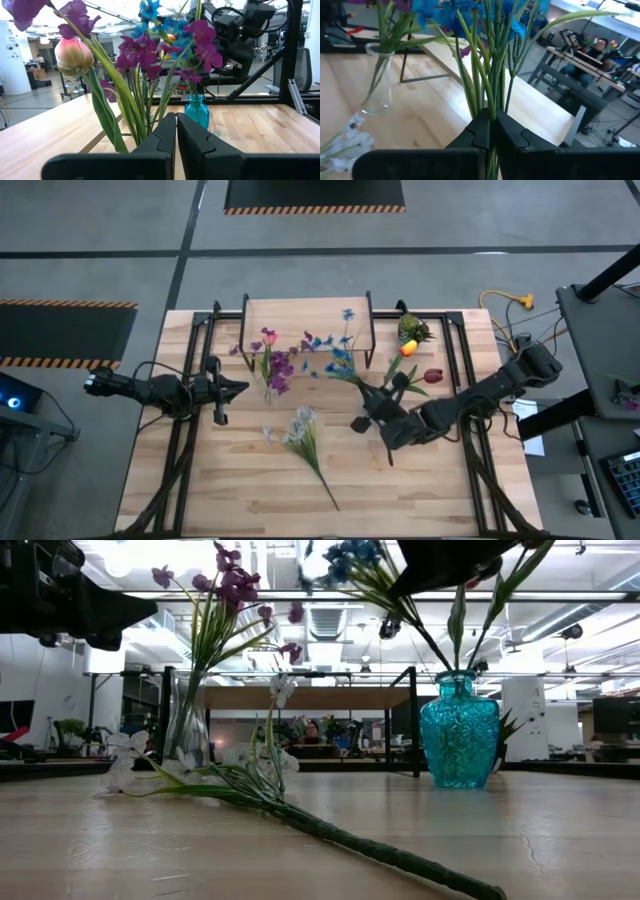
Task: Pick and place flowers into a vace then onto a shelf
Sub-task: Put the blue flower into the blue transparent vase
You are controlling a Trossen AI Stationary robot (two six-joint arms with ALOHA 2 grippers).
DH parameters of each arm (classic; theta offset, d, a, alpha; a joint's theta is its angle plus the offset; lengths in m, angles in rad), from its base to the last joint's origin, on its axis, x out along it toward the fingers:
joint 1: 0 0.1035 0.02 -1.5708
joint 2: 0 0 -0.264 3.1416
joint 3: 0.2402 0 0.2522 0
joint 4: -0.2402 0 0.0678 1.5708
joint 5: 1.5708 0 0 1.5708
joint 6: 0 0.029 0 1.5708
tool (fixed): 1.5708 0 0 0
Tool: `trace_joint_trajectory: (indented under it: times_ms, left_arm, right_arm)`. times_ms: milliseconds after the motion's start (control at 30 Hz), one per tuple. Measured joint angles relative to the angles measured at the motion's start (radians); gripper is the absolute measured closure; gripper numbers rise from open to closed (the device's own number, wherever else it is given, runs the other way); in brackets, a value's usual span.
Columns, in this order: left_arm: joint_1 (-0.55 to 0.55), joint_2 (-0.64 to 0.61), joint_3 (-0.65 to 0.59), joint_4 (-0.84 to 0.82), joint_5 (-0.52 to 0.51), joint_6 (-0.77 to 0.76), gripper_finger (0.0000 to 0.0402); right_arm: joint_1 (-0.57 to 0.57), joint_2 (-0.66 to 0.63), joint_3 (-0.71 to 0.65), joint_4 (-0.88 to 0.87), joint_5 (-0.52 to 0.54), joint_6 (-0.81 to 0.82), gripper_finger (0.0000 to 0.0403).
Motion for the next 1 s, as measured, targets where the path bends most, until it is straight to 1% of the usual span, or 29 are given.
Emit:
trace_joint_trajectory:
  times_ms: [133, 200, 367, 467, 733, 800, 900, 1000]
  left_arm:
    - [0.0, 0.0, 0.0, 0.0, 0.0, 0.0, 0.0402]
    - [0.0, 0.0, 0.0, 0.0, 0.0, 0.0, 0.0402]
    - [0.0, 0.0, 0.0, 0.0, 0.0, 0.0, 0.0402]
    - [0.0, 0.0, 0.0, 0.0, 0.0, 0.0, 0.0402]
    - [0.0, 0.0, 0.0, 0.0, 0.0, 0.0, 0.0402]
    - [0.0, 0.0, 0.0, 0.0, 0.0, 0.0, 0.0402]
    - [0.0, 0.0, 0.0, 0.001, 0.0, 0.0, 0.0402]
    - [0.0, 0.0, 0.0, 0.0, 0.0, 0.0, 0.0402]
  right_arm:
    - [0.009, 0.0, 0.0, 0.003, 0.006, 0.03, 0.0394]
    - [0.009, 0.0, 0.0, 0.011, 0.032, 0.045, 0.0394]
    - [0.009, 0.0, -0.001, 0.035, 0.142, 0.089, 0.0394]
    - [0.009, 0.0, -0.001, 0.035, 0.174, 0.142, 0.0394]
    - [0.013, 0.0, -0.001, 0.036, 0.179, 0.254, 0.0394]
    - [0.013, 0.0, -0.001, 0.036, 0.185, 0.256, 0.0394]
    - [0.013, 0.0, 0.002, 0.037, 0.232, 0.258, 0.0394]
    - [0.013, 0.0, 0.008, 0.038, 0.236, 0.266, 0.0394]
